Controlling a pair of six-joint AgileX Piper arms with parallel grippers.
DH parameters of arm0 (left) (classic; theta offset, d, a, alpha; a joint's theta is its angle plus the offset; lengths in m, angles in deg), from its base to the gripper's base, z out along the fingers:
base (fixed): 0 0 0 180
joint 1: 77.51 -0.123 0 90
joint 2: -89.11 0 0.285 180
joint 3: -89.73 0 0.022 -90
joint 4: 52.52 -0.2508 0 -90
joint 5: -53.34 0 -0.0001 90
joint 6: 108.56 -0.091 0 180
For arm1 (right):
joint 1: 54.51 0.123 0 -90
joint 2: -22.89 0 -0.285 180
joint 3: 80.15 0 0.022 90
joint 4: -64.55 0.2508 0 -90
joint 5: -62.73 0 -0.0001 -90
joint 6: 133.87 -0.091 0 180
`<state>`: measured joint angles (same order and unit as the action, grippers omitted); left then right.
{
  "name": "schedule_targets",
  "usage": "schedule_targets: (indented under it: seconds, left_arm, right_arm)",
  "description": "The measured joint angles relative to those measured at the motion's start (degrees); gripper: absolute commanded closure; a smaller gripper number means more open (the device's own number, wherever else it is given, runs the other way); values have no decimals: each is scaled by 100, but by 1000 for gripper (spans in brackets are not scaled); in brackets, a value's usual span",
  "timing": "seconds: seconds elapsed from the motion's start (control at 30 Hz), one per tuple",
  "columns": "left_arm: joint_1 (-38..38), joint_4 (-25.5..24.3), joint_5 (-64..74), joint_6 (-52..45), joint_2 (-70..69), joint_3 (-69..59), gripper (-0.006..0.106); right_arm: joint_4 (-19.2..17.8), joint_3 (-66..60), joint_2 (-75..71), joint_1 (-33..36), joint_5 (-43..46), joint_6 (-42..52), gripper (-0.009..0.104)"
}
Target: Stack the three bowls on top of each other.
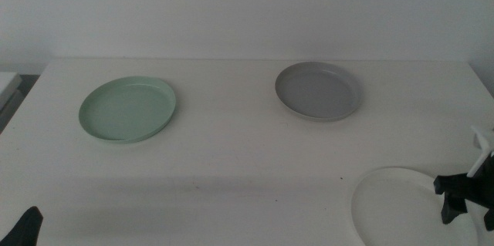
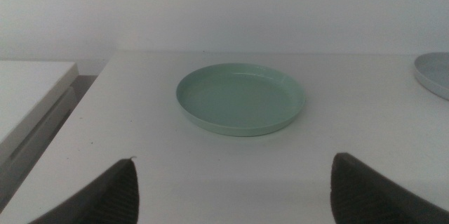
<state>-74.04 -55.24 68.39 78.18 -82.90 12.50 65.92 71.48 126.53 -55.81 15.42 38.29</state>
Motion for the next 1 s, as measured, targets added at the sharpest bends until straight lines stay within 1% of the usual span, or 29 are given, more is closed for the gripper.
schedule_targets:
  seconds: [0.07,0.1,0.17,0.27,0.33,0.37,0.43,0.63,0.7,0.77,0.87,0.93,1.0]
  left_arm:
    - [0,0,0,0,0,0,7]
    - [0,0,0,0,0,0,7]
    - [0,0,0,0,0,0,7]
    - [0,0,0,0,0,0,7]
    - [0,0,0,0,0,0,7]
    - [0,0,0,0,0,0,7]
    - [0,0,0,0,0,0,7]
    - [0,0,0,0,0,0,7]
    - [0,0,0,0,0,0,7]
    - [0,0,0,0,0,0,7]
    - [0,0,0,0,0,0,7]
    - [0,0,0,0,0,0,7]
    - [0,0,0,0,0,0,7]
  right_arm:
    - [-2,0,196,0,58,0,42]
    - [17,16,281,0,65,-10,44]
    - [38,71,340,0,55,-10,53]
    - [201,121,441,0,30,-39,76]
    - [114,135,454,0,-15,-51,92]
    - [87,135,454,-15,-32,-51,97]
    - [125,135,454,-15,-126,-51,97]
    - [75,287,332,57,-327,-51,97]
    - [3,475,224,142,-521,-61,97]
    - [25,889,95,282,-767,-61,97]
    - [249,1658,28,606,-957,-90,97]
    - [575,2193,127,889,-978,-58,97]
    - [827,2656,364,1185,-990,-18,97]
